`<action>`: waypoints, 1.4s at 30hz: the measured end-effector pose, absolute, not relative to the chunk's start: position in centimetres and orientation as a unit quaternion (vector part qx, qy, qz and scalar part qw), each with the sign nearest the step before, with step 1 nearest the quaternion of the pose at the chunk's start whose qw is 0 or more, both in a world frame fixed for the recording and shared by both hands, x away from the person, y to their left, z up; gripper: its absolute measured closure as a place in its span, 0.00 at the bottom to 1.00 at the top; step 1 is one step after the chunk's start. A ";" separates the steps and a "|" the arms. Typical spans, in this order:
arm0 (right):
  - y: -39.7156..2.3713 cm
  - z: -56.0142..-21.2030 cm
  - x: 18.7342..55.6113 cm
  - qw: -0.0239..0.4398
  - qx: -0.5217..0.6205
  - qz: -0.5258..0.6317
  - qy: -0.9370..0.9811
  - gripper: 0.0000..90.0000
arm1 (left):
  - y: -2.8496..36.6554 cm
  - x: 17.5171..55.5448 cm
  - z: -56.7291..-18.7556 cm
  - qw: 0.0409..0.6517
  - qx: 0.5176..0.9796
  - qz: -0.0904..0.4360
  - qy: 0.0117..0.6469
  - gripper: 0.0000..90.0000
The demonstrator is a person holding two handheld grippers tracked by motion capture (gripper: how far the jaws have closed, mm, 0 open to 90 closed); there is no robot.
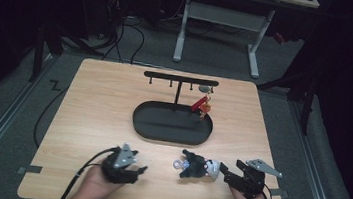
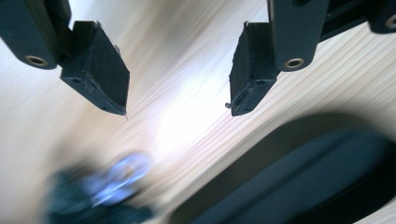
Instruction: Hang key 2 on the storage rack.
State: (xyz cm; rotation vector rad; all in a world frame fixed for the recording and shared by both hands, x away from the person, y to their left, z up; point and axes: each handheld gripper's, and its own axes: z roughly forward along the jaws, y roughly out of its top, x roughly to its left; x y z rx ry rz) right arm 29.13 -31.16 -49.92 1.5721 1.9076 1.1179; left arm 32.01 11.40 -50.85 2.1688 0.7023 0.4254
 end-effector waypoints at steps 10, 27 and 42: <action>-30.7 -48.7 28.9 0.226 0.551 0.371 0.712 0.32 | 20.3 33.3 -52.1 0.377 0.823 0.197 0.376 0.41; -28.9 -47.0 30.3 0.130 0.532 0.259 0.796 0.29 | 20.7 33.3 -51.9 0.380 0.831 0.202 0.354 0.40; -25.3 -46.3 33.4 0.060 0.470 0.137 0.870 0.21 | 20.2 33.6 -51.9 0.378 0.839 0.199 0.336 0.40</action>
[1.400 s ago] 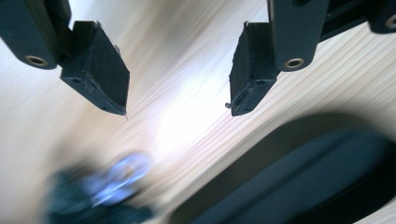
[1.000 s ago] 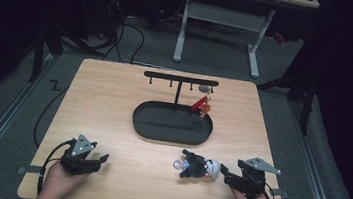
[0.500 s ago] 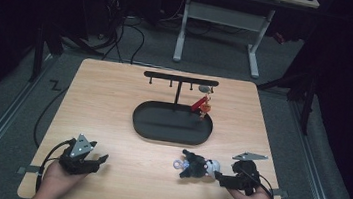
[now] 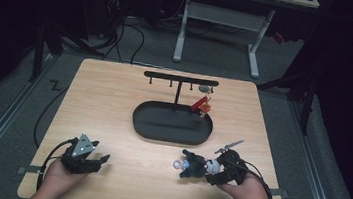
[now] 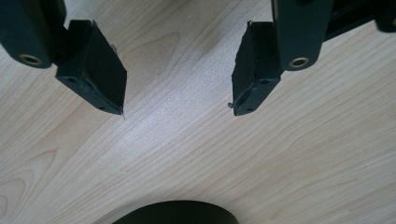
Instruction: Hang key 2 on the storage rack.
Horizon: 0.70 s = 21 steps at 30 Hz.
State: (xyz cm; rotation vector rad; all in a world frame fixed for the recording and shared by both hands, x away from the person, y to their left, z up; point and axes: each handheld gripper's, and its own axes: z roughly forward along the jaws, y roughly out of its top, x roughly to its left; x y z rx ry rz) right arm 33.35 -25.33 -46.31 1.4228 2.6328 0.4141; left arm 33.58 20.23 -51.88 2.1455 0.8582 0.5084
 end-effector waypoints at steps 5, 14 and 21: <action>-23.9 -46.7 34.3 0.053 0.442 0.105 0.889 0.21 | 19.8 33.6 -52.0 0.370 0.846 0.199 0.328 0.40; -23.2 -47.5 35.5 0.052 0.423 0.090 0.900 0.22 | 19.4 33.2 -52.1 0.360 0.855 0.200 0.315 0.40; -23.1 -47.7 35.5 0.049 0.426 0.099 0.898 0.39 | 19.5 33.1 -52.2 0.359 0.855 0.199 0.316 0.41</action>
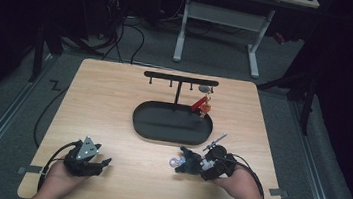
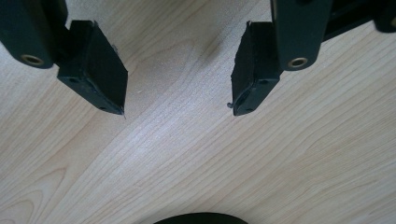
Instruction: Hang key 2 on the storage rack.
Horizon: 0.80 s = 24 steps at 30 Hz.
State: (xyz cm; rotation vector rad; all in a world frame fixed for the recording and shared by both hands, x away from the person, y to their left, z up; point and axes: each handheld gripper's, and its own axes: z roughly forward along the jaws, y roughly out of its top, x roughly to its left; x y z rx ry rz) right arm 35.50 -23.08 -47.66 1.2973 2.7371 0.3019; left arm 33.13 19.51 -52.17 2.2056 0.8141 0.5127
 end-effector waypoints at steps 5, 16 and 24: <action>-23.0 -47.4 35.0 0.052 0.421 0.104 0.900 0.30 | 19.4 33.2 -52.2 0.356 0.859 0.196 0.313 0.41; -21.8 -47.9 36.4 0.057 0.416 0.099 0.902 0.20 | 19.4 33.2 -52.3 0.356 0.859 0.192 0.312 0.41; -21.1 -48.2 35.8 0.054 0.392 0.099 0.913 0.52 | 19.4 33.4 -52.4 0.354 0.862 0.188 0.312 0.41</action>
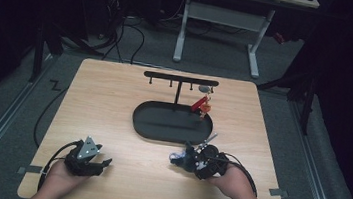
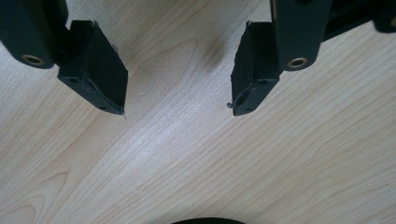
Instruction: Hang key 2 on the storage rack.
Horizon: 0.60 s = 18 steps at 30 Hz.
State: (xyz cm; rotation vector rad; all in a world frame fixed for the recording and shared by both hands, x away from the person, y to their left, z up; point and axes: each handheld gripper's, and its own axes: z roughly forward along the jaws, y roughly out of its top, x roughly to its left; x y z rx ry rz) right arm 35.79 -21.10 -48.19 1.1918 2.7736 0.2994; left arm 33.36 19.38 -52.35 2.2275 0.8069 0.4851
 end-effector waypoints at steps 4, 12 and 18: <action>-21.3 -47.3 35.3 0.053 0.404 0.106 0.907 0.54 | 19.2 33.3 -52.3 0.353 0.863 0.187 0.309 0.41; -22.2 -44.4 34.9 0.061 0.435 0.120 0.890 0.55 | 19.3 33.2 -52.2 0.357 0.861 0.189 0.310 0.41; -22.6 -42.7 35.2 0.063 0.455 0.131 0.879 0.55 | 19.3 33.3 -52.1 0.360 0.857 0.193 0.314 0.41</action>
